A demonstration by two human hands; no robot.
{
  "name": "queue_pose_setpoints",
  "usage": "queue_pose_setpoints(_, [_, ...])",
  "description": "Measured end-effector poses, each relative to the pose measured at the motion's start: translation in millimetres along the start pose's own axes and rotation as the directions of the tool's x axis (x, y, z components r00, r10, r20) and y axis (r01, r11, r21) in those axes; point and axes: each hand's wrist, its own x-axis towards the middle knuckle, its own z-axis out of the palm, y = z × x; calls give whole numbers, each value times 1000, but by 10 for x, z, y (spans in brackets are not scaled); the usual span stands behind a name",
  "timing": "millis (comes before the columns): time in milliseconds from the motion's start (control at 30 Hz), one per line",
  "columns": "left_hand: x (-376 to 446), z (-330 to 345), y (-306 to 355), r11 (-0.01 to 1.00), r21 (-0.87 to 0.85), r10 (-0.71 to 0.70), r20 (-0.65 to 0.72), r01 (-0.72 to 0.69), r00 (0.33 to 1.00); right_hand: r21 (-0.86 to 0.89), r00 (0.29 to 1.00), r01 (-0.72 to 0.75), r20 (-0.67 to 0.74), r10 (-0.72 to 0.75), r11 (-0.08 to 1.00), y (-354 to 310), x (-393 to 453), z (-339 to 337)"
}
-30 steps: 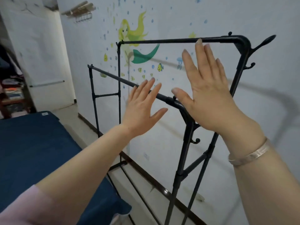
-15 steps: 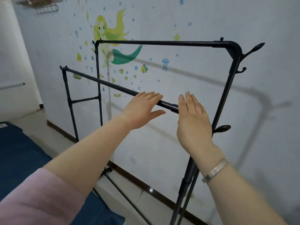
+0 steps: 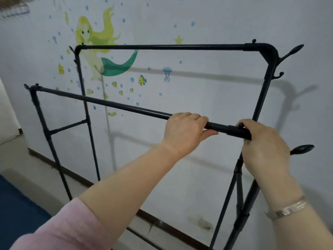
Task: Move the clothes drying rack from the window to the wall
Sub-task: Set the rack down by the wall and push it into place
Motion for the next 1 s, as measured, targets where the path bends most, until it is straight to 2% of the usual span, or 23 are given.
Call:
queue_pose_setpoints(133, [54, 188, 80, 997, -78, 7, -32, -10, 999, -46, 997, -1, -76, -2, 999, 155, -17, 77])
queue_pose_setpoints(233, [31, 281, -10, 990, -140, -10, -44, 3, 999, -94, 994, 81, -72, -88, 992, 127, -48, 163])
queue_pose_setpoints(400, [-80, 352, -166, 981, -184, 54, -54, -63, 997, -121, 970, 228, -54, -236, 966, -170, -87, 278])
queue_pose_setpoints(500, [-202, 303, -467, 986, -165, -7, -64, -3, 998, -100, 951, 300, -45, -306, 949, -477, -57, 387])
queue_pose_setpoints(733, [-525, 37, -1817, 960, -16, -280, -52, 280, 959, -34, 883, 468, 30, -468, 883, -1629, 184, 941])
queue_pose_setpoints(1000, [-1225, -393, -4052, 843, 266, -500, 69, 467, 863, -11, 796, 603, 78, -600, 798, -3474, 644, 1960])
